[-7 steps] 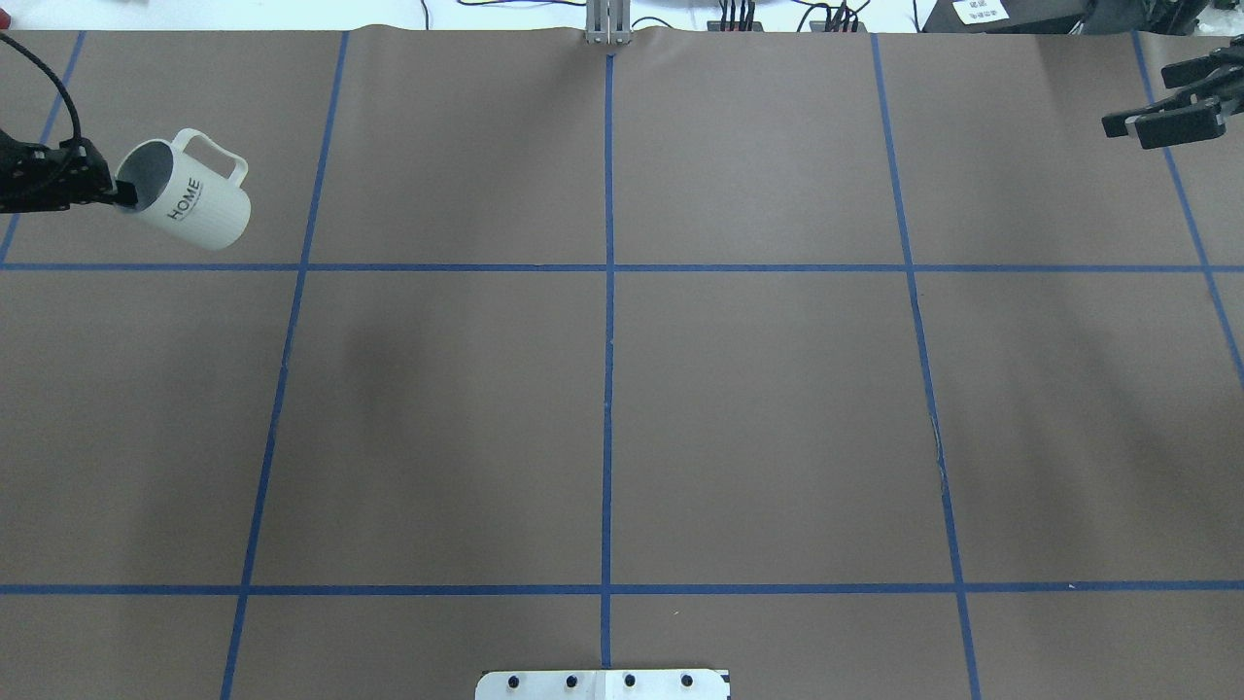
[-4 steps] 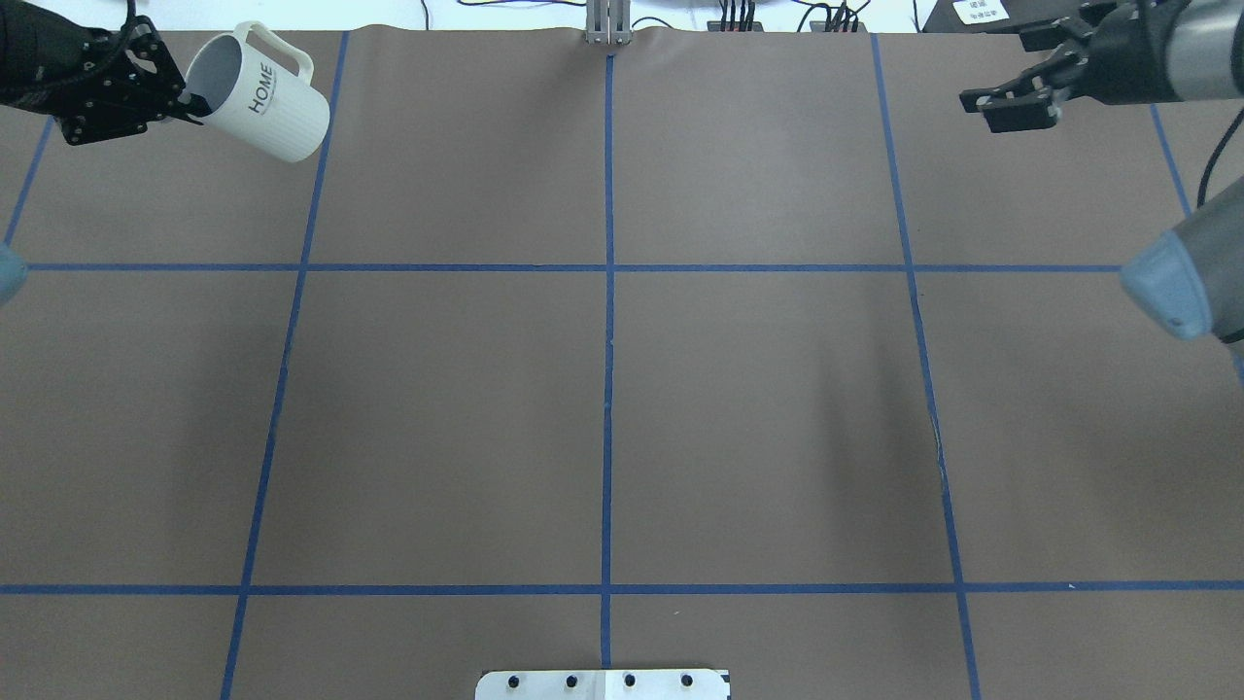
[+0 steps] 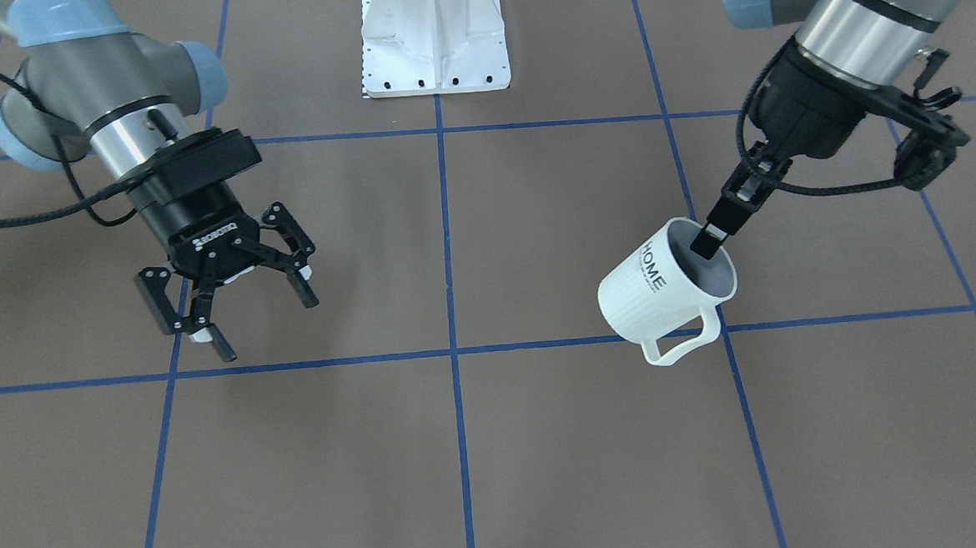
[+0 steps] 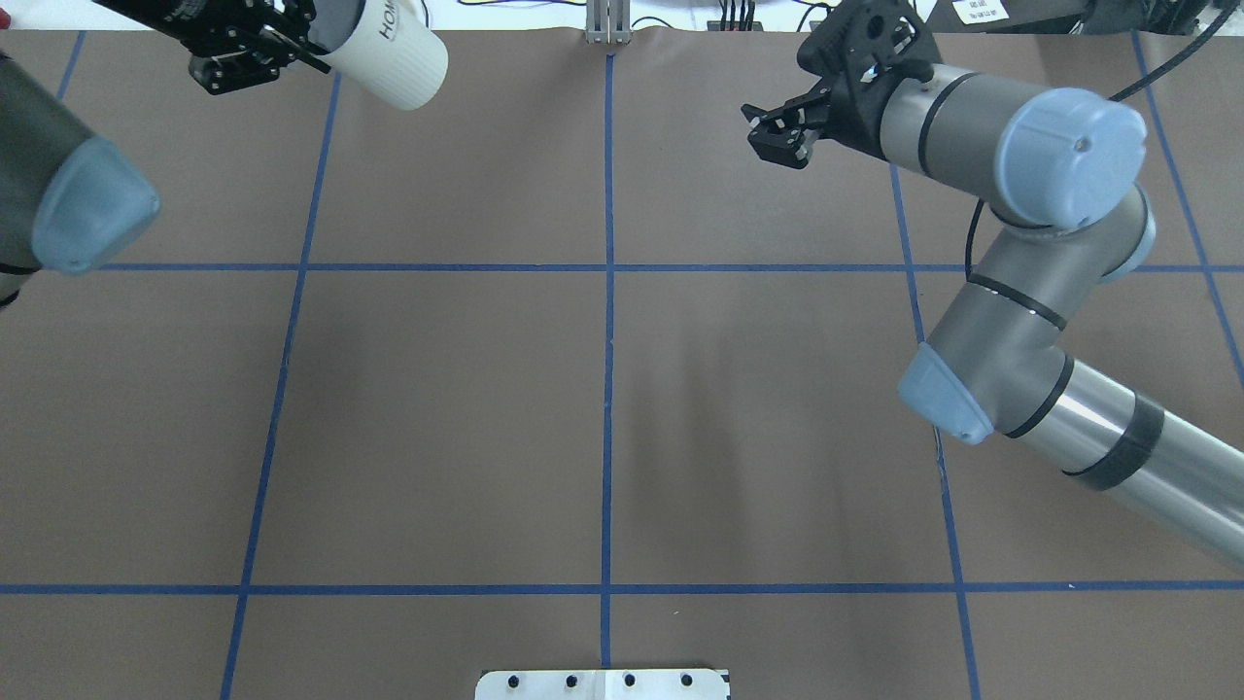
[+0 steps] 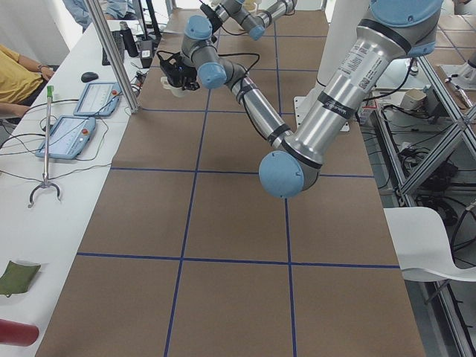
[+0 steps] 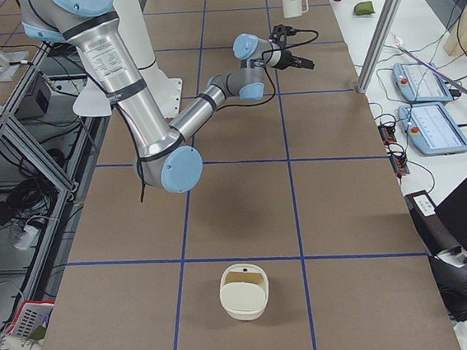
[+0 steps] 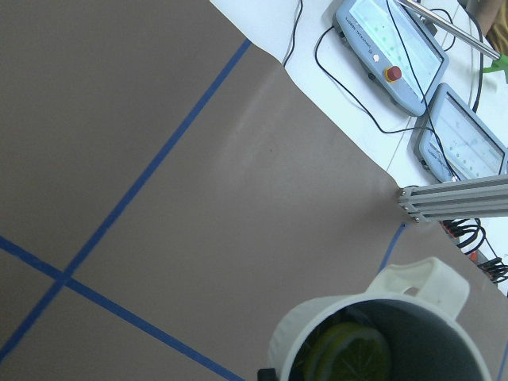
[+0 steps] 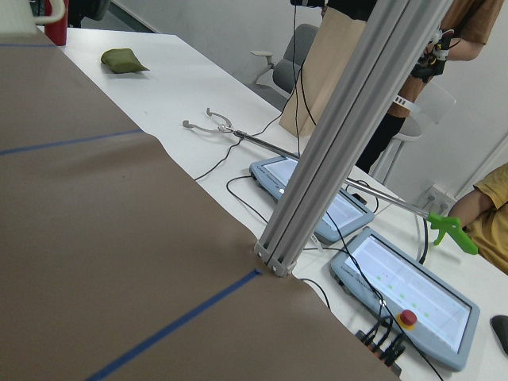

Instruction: Left arm hands cup to right arm to dump lemon

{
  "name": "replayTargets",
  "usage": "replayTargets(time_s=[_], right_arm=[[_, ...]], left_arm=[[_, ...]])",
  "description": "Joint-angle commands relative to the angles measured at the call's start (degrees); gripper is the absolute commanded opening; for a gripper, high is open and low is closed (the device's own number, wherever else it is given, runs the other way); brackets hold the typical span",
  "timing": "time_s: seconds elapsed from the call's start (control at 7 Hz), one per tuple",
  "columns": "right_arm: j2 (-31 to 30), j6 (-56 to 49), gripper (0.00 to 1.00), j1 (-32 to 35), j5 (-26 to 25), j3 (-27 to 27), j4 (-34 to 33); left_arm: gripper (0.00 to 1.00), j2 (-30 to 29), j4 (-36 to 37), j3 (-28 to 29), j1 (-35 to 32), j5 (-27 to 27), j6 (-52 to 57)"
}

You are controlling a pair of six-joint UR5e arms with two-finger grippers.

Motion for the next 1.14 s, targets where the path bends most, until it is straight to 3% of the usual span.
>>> replayTargets(time_s=[0.0,0.29,1.0], right_arm=[[3.64,0.01,0.99,-5.77,-9.32,0.22,-0.04],[3.39,-0.34,0.94,-12.26,-21.59,-1.79,10.53],[3.74,-12.62,0.94,-14.40,-22.62,-2.24,10.77]], left_arm=[[0.00,-5.90,0.51,3.49,5.01,4.11,-5.37],[0.00,-8.29,0.51,4.21,6.08,4.20,-8.10],[0.00,-9.88,0.42,3.68,9.51,4.29,-11.10]])
